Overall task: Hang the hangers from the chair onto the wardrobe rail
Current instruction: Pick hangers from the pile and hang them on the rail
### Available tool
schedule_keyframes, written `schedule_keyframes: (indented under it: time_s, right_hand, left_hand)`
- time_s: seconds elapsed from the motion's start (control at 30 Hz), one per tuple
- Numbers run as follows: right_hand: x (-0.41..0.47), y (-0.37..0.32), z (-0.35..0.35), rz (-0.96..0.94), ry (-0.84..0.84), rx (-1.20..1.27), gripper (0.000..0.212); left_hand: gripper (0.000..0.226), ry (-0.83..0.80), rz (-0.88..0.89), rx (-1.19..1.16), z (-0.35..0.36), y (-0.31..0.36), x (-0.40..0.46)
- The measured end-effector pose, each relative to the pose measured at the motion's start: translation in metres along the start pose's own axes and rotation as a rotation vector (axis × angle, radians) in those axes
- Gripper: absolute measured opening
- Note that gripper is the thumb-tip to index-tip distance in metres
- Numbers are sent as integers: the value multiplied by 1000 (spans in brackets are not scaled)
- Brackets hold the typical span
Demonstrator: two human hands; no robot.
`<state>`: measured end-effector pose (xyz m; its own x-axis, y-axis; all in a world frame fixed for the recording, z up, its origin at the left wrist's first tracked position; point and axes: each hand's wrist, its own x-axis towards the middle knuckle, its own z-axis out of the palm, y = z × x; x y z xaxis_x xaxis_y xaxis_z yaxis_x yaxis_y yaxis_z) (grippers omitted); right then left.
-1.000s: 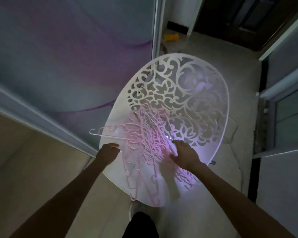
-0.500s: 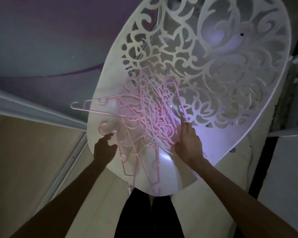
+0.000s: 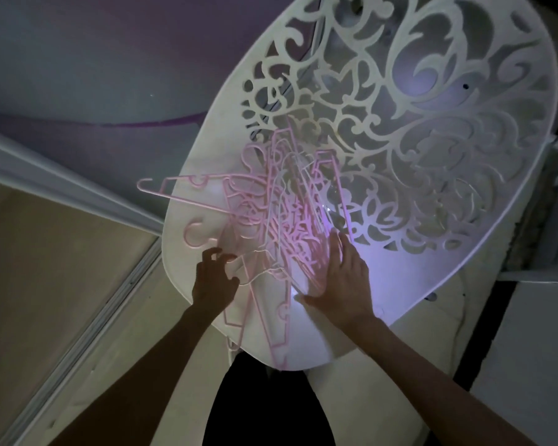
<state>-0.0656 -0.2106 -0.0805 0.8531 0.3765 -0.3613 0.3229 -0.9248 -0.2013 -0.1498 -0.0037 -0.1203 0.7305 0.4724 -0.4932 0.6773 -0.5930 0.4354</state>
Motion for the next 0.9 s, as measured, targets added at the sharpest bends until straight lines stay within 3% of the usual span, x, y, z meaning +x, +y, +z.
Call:
schedule_keyframes:
  time_s: [0.07,0.13,0.23,0.33,0.47,0.7,0.9]
  right_hand:
    - [-2,-4,11,-8,-35,-53,139]
    - [-3,-8,16,42,-94,20,126]
    - [-5,-10,14,18,10,-54,115]
    - [-6,-2,10,-20,32,-80,107]
    - [-6,16,5,-91,43,-51,96]
    - [-20,23,15,-73,124,-37,82]
    - [-23,35,3,-145,151,-67,78]
  left_hand:
    - [37,-4,41,-23,2,-5,-5]
    - [36,41,90,-28,3,-8,-10]
    - [41,47,64,-118,3,-8,-14]
    - [54,45,-129,-385,1,-6,-14]
    - [46,136,-395,-372,-3,-16,-23]
    - [38,3,-189,-324,3,-18,-31]
    - [43,-68,-260,-452,3,-10,-16]
